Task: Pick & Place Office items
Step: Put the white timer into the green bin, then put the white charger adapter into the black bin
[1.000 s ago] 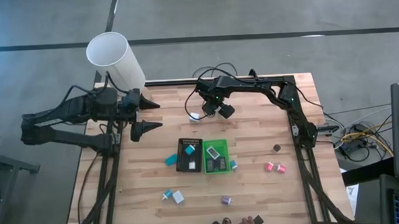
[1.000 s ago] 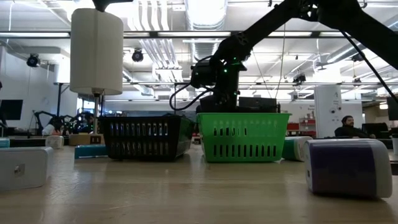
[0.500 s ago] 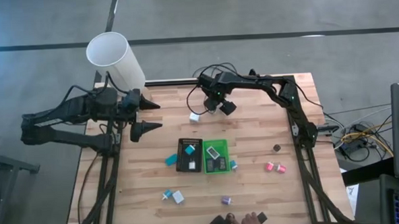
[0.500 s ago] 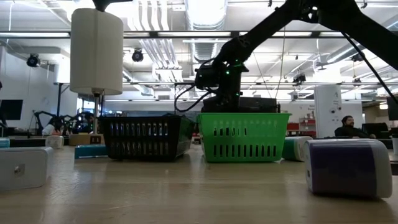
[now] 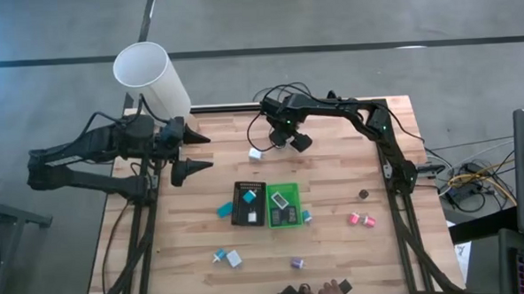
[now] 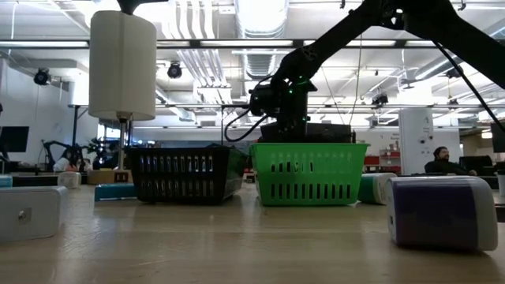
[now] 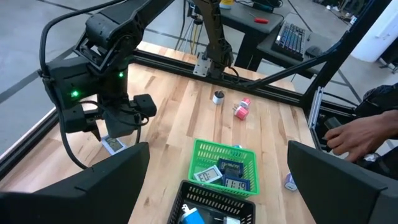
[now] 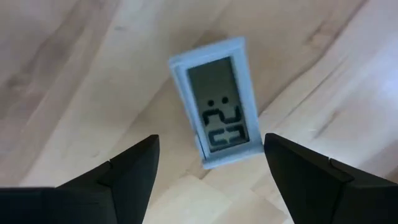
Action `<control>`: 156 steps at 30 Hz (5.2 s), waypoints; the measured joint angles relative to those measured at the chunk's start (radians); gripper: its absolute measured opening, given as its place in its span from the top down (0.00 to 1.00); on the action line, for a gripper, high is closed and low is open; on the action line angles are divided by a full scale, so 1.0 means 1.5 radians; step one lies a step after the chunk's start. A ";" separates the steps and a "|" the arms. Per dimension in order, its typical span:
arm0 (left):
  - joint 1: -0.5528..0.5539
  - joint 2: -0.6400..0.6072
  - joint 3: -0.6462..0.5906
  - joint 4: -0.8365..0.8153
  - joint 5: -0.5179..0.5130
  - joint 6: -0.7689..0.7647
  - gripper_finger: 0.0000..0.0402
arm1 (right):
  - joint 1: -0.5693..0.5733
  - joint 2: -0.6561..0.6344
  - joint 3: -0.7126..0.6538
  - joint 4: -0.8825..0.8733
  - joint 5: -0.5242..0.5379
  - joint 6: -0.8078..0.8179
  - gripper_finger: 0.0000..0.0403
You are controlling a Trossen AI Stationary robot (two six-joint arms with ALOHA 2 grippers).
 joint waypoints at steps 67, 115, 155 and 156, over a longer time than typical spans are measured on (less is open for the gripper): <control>0.000 0.000 -0.001 0.001 -0.002 0.127 0.05 | -0.085 -0.271 -0.071 -0.045 -0.332 0.574 0.48; -0.016 0.062 -0.399 0.769 0.133 -0.015 0.05 | 0.392 -0.713 -0.793 0.971 0.193 0.893 0.48; -0.016 0.061 -0.406 0.748 0.116 -0.019 0.05 | 0.435 -0.770 -0.761 0.972 0.281 0.778 0.49; -0.016 0.061 -0.406 0.748 0.116 -0.019 0.05 | 0.435 -0.770 -0.761 0.970 0.281 0.778 0.49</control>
